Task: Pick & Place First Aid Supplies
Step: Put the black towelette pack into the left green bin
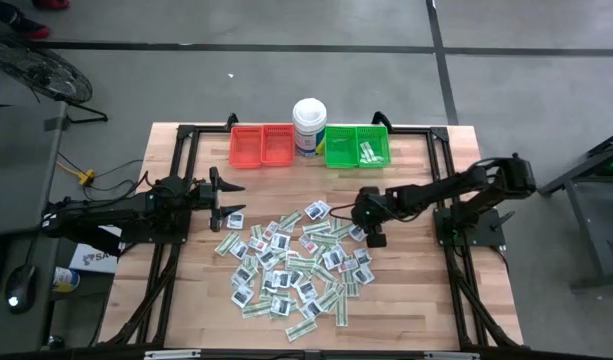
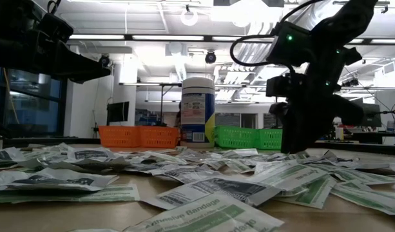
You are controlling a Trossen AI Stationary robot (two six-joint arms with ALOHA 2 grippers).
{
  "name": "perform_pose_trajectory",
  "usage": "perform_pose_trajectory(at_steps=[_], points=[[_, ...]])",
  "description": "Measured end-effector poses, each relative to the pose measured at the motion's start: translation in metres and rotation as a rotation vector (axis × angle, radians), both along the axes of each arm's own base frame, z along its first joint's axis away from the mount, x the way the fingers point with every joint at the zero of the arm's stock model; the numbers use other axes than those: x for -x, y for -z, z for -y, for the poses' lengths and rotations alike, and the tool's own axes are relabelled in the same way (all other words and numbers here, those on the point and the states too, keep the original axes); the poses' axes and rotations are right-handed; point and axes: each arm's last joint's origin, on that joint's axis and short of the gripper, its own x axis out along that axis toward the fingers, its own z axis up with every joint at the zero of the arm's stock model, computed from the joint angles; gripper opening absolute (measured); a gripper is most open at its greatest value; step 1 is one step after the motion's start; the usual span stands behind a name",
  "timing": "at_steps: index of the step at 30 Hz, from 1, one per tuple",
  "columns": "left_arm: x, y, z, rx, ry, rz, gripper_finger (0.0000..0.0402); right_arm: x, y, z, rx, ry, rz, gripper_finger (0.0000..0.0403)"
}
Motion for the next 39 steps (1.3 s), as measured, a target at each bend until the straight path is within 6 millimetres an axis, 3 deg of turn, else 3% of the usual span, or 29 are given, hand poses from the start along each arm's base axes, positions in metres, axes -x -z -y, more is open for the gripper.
perform_pose_trajectory(at_steps=[14,29,39], points=[[0.0,0.0,0.0,0.0,0.0,0.0,0.0238,0.001,0.013,-0.001,-0.035,-0.007,-0.076,0.0129],[0.0,0.0,0.0,0.0,0.0,0.0,0.0238,0.002,0.013,-0.001,-0.061,0.051,-0.092,0.001],[0.0,0.0,0.0,0.0,0.0,0.0,0.0238,0.004,0.01,0.0,-0.1,0.264,-0.073,0.0001]])
